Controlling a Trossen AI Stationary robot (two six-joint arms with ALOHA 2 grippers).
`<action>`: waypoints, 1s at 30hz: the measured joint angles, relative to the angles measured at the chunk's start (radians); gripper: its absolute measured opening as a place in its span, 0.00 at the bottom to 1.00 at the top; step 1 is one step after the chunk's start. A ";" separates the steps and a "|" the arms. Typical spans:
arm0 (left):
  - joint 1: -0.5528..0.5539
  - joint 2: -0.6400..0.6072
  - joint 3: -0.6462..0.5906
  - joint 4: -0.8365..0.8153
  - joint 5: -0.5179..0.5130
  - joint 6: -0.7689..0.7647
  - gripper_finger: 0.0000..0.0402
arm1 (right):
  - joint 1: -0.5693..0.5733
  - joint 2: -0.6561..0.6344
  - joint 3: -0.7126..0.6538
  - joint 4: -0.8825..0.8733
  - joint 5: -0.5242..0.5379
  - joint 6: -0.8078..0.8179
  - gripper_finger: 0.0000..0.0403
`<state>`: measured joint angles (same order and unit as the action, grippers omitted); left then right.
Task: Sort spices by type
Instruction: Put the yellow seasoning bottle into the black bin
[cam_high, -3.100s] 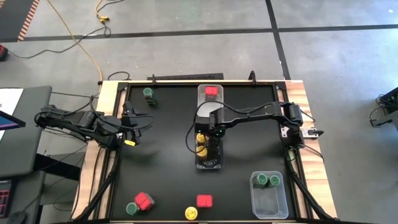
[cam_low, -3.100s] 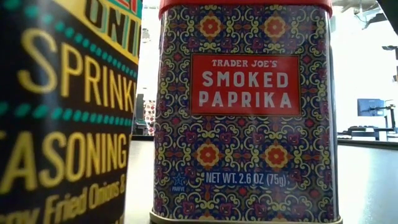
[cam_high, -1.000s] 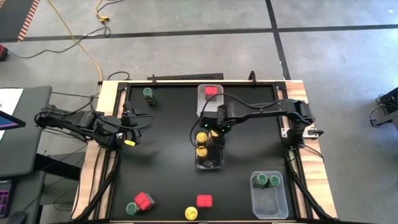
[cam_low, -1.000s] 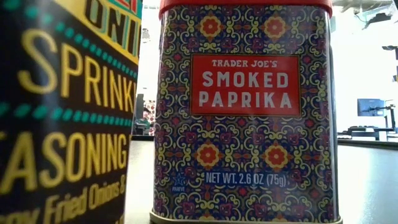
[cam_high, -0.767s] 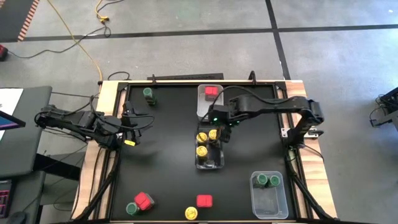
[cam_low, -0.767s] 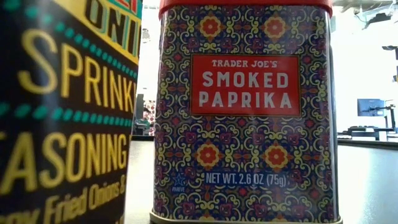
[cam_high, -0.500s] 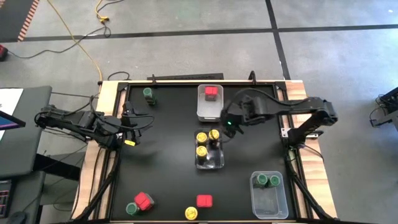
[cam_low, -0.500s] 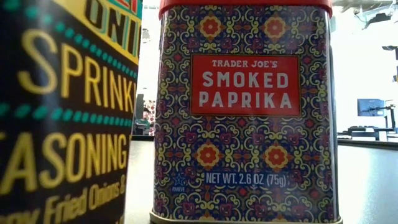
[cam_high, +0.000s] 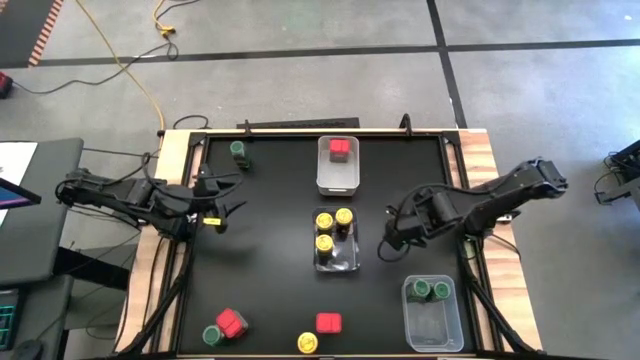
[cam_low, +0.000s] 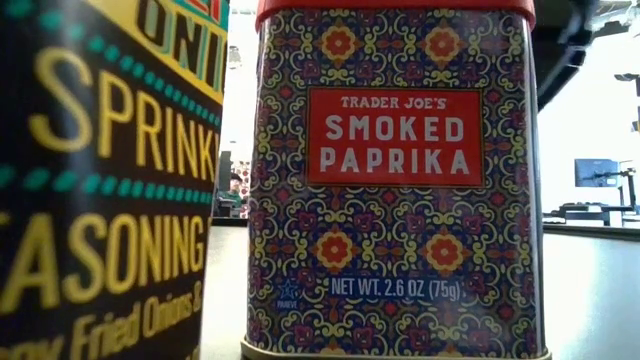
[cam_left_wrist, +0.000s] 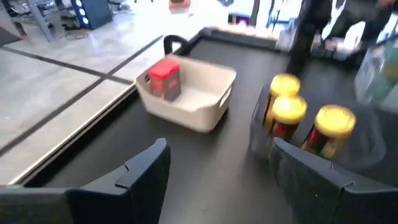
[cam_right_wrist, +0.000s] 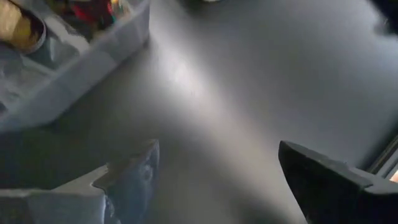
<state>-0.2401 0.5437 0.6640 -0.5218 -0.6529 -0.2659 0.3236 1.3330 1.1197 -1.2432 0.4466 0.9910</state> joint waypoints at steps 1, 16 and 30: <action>0.000 0.009 0.000 0.028 -0.002 -0.015 0.65 | 0.013 -0.014 -0.019 -0.001 0.000 0.023 0.89; 0.000 0.345 0.108 0.131 -0.007 -0.114 0.65 | 0.105 -0.470 -0.392 0.253 0.040 0.039 0.89; 0.000 0.658 0.401 0.107 -0.007 -0.125 0.65 | 0.027 -0.553 -0.504 0.318 0.055 -0.057 0.89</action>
<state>-0.2405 1.2017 1.0654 -0.4144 -0.6600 -0.3908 0.3506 0.7803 0.6159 -0.9254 0.5016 0.9337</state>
